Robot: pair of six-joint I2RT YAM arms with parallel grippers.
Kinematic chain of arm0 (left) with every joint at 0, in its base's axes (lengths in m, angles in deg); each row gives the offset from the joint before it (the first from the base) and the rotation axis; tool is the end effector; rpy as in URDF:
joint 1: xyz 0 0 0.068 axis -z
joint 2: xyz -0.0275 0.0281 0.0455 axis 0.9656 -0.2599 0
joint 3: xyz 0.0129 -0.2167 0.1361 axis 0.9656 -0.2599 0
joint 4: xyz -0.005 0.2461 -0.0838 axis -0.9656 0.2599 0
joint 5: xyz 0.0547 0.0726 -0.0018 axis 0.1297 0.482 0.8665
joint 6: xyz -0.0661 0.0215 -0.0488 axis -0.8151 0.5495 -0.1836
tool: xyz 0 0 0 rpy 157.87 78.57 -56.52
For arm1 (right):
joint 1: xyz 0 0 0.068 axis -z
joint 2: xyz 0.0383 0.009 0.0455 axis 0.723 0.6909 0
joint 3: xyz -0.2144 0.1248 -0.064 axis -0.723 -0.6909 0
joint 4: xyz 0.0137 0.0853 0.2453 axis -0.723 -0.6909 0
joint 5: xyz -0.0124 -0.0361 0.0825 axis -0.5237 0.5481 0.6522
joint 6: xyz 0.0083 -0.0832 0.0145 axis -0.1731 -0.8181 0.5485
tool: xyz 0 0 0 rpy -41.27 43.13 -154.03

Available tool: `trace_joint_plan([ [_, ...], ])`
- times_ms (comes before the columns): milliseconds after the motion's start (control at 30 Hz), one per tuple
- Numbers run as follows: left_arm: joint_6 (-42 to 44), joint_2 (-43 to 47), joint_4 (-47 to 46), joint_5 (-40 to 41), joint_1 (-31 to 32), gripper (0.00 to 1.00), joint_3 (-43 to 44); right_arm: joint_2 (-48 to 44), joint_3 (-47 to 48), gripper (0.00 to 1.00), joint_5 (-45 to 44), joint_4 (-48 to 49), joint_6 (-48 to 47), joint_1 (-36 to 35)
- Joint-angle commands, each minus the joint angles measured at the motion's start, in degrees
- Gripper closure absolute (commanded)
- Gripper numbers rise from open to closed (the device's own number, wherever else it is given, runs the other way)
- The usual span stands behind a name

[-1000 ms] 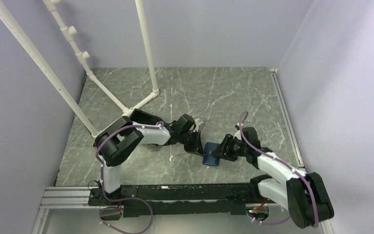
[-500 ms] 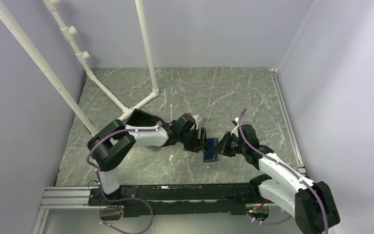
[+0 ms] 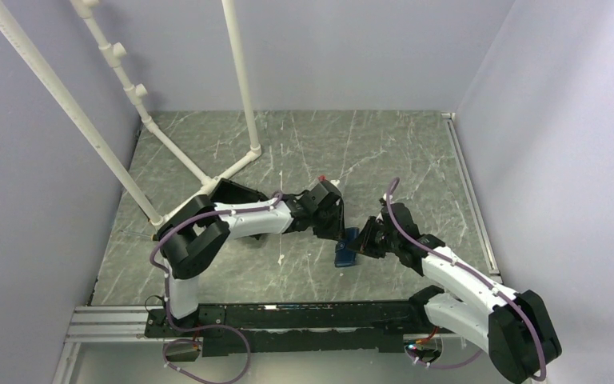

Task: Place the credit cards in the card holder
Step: Open the card holder at the center of the board.

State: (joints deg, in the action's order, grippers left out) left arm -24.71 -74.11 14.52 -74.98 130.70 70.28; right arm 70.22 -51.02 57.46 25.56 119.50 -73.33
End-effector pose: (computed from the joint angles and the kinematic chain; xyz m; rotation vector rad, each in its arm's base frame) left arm 0.2310 -0.3548 0.1388 0.2243 2.6334 -0.8878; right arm 0.1851 0.1145 0.1276 0.2879 2.5210 0.8477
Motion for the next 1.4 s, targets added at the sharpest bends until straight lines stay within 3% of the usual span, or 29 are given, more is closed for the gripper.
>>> trace_joint_plan([
  [0,1.0,-1.46,1.97,1.37,1.51,0.67,1.29,-0.79,3.01,1.0,-0.36,2.85,1.31,-0.56],
  [100,1.13,-0.5,1.63,1.47,2.0,0.59,0.08,-0.07,3.97,1.0,-2.33,1.09,0.49,-0.55],
  [200,1.24,0.32,1.91,1.97,3.0,0.57,-0.64,0.21,4.03,1.0,-2.48,1.09,0.47,-0.57],
  [433,0.57,-2.01,3.33,0.86,3.9,0.7,-0.13,-0.06,4.98,1.0,-3.23,0.28,1.21,-0.57],
  [600,0.72,-1.48,2.6,0.38,4.42,0.56,-2.05,0.24,5.24,1.0,-3.84,0.43,1.64,-0.52],
  [767,1.45,-1.46,4.43,0.76,4.66,0.56,-1.89,1.47,5.64,1.0,-4.14,0.47,1.42,-0.56],
  [1067,4.29,0.18,4.07,1.75,4.62,0.69,-4.17,1.88,6.65,1.0,-6.03,-1.12,1.84,-0.57],
  [1167,7.29,3.72,3.35,3.48,4.21,0.9,-6.69,2.48,6.47,1.0,-5.82,-0.48,1.9,-0.46],
  [1367,9.3,6.3,4.46,3.99,3.82,1.0,-9.21,4.75,5.83,1.0,-2.37,3.06,1.64,-0.13],
])
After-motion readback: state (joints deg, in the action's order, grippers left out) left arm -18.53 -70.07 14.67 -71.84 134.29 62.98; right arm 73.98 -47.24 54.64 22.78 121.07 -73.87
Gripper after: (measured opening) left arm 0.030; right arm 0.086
